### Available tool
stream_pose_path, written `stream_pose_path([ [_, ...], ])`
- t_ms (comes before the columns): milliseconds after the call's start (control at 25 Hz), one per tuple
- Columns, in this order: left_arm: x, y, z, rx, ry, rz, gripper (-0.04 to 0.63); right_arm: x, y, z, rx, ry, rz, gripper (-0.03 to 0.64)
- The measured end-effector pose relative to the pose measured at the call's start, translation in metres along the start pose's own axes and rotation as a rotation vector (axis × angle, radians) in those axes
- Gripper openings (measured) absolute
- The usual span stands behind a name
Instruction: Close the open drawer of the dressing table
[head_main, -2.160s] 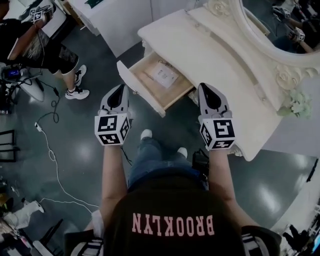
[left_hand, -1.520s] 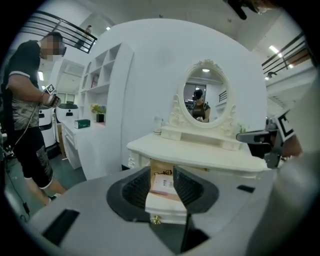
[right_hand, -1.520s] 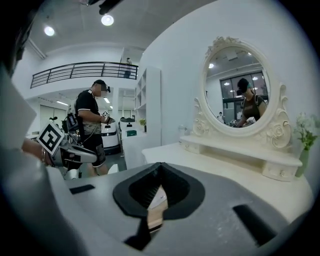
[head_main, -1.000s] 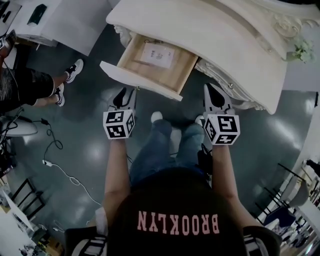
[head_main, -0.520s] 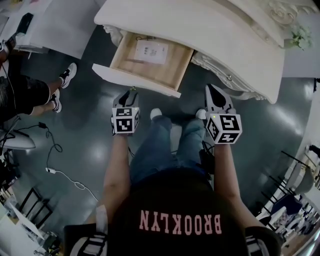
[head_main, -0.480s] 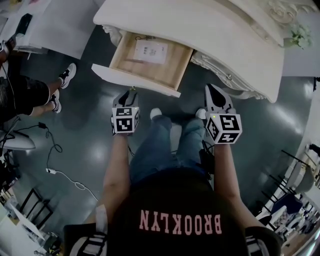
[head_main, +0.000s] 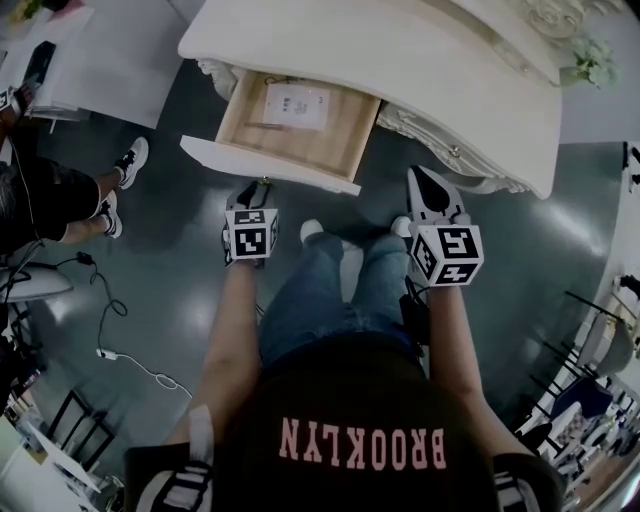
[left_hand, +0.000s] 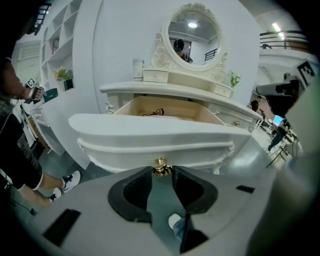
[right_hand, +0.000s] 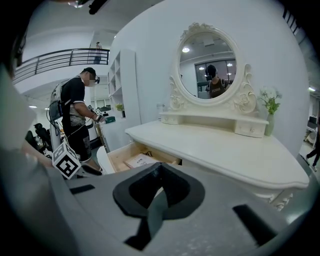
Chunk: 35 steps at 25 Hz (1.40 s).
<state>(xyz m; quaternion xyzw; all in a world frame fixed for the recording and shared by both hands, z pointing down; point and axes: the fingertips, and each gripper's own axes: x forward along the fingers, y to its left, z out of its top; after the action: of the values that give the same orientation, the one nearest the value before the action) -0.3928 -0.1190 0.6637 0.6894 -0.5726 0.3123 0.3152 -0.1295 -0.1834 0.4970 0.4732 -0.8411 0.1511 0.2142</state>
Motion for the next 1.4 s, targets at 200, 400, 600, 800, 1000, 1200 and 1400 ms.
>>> stream_pose_path([
  [200, 0.007, -0.001, 0.01, 0.011, -0.001, -0.012, 0.121, 0.003, -0.003, 0.008, 0.002, -0.01, -0.01, -0.003],
  [400, 0.013, -0.001, 0.018, 0.021, 0.005, -0.018, 0.121, 0.004, -0.009, 0.014, 0.037, -0.019, -0.03, -0.003],
  [600, 0.022, -0.001, 0.03, 0.03, 0.014, -0.03, 0.121, 0.005, -0.015, 0.019, 0.098, -0.043, -0.062, -0.003],
  [800, 0.03, -0.003, 0.041, 0.043, 0.019, -0.023, 0.121, 0.004, -0.02, 0.02, 0.106, -0.043, -0.075, -0.003],
  [1000, 0.034, -0.004, 0.051, 0.038, 0.031, -0.013, 0.121, 0.007, -0.026, 0.022, 0.113, -0.04, -0.078, -0.003],
  [1200, 0.043, -0.005, 0.062, 0.034, 0.046, -0.006, 0.121, 0.016, -0.035, 0.026, 0.115, -0.031, -0.068, -0.003],
  [1400, 0.053, -0.005, 0.076, 0.027, 0.057, 0.0, 0.121, 0.025, -0.048, 0.031, 0.125, -0.026, -0.063, -0.003],
])
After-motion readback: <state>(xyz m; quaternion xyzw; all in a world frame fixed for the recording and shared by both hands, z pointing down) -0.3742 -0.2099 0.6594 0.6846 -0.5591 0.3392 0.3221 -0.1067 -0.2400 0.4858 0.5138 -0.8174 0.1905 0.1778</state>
